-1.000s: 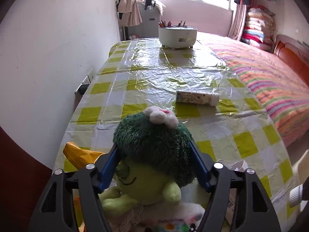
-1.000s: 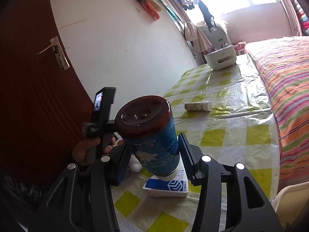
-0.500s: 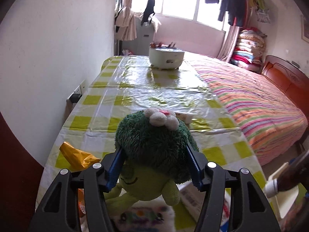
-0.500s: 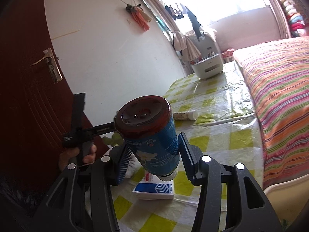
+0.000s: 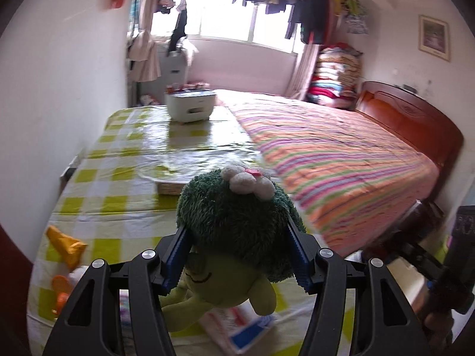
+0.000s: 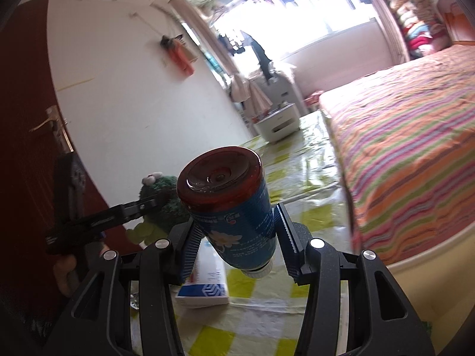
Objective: Collect trash
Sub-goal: 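Open the right tool over the cream bin while the left tool holds the plush toy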
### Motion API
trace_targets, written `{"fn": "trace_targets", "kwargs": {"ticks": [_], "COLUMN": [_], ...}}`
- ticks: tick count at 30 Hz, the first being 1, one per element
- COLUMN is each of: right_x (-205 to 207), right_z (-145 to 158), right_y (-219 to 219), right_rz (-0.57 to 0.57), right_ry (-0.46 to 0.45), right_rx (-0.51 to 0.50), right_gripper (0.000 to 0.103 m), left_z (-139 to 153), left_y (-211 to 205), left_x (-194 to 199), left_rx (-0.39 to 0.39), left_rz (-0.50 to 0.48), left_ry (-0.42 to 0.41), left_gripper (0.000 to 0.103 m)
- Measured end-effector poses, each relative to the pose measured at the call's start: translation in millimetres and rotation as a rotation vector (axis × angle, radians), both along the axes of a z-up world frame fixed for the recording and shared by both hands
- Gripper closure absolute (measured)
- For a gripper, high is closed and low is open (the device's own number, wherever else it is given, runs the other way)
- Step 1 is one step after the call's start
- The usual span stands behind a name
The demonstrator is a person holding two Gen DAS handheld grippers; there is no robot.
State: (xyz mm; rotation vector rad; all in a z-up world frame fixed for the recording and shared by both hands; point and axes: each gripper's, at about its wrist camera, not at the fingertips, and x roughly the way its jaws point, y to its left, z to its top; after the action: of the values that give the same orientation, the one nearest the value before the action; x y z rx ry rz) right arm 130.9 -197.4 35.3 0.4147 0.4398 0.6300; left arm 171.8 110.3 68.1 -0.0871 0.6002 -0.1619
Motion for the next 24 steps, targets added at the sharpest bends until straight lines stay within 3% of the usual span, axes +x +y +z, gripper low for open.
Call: {"fn": "trace_targets", "kwargs": {"ticks": [12, 24], "right_x": [-31.1, -50.4], "right_z": [-10.5, -31.6], "right_y": [-58.0, -122.6], "right_rz": [-0.195, -0.443], "right_ry": [-0.008, 0.064], "right_rx": [-0.010, 0.048], "right_gripper": [0.056, 0.055], "left_z": [-4.5, -12.1], "left_y": [-83.1, -120.9], "left_x": [-16.3, -31.8], "left_rx": [0.031, 0.068], "left_rz": [-0.189, -0.283], "left_ry": [-0.002, 0.001], "left_gripper": [0.045, 0.044]}}
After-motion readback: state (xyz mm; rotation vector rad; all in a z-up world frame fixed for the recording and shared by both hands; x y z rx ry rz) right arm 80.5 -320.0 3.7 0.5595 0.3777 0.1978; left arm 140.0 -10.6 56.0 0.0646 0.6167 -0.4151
